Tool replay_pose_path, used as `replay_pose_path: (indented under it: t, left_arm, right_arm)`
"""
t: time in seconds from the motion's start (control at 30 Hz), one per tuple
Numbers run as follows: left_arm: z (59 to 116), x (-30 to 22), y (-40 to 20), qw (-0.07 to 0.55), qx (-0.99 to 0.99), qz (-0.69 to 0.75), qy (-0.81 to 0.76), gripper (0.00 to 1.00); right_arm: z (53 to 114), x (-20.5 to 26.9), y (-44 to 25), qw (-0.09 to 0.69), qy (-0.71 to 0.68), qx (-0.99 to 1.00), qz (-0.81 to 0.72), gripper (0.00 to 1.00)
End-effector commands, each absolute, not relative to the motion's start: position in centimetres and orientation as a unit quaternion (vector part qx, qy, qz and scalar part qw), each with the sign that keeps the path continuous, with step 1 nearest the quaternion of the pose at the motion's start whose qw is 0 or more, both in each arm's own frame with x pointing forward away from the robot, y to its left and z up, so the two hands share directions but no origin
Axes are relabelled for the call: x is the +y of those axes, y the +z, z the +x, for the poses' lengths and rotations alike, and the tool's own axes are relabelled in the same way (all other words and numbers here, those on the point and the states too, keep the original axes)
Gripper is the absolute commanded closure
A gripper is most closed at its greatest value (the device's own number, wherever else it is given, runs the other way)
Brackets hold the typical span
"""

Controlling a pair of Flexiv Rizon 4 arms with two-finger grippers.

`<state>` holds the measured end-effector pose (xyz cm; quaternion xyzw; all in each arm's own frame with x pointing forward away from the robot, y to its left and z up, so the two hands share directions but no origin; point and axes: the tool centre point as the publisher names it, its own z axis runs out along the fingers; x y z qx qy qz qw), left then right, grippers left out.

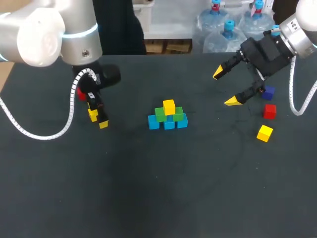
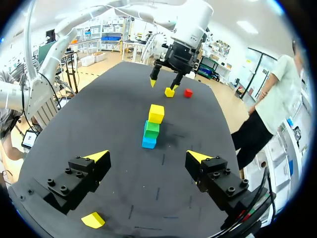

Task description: Place the blue cubes, place green cubes on the blue cubes, place the yellow cubes on the green cubes, then place the red cubes on the yellow cubes, and place purple cube on the red cubes.

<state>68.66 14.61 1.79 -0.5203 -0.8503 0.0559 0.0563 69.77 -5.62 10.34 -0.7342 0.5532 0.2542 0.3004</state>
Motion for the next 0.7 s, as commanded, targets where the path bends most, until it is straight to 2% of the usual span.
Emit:
replay_pose_path:
  t: [0.03,0.33,0.7]
  left_arm:
    - [68.7,14.7,1.5,0.058,-0.850,-0.520,0.055,0.00]
    - [68.6,14.3,3.5,0.041,-0.850,-0.524,0.033,0.00]
    - [70.0,15.3,2.9,0.061,-0.849,-0.522,0.051,0.00]
  right_arm:
    - [69.8,-5.6,10.3,0.301,0.254,0.553,-0.734,0.00]
    - [69.8,-5.6,10.3,0.301,0.254,0.553,-0.734,0.00]
    - [69.8,-5.6,10.3,0.301,0.254,0.553,-0.734,0.00]
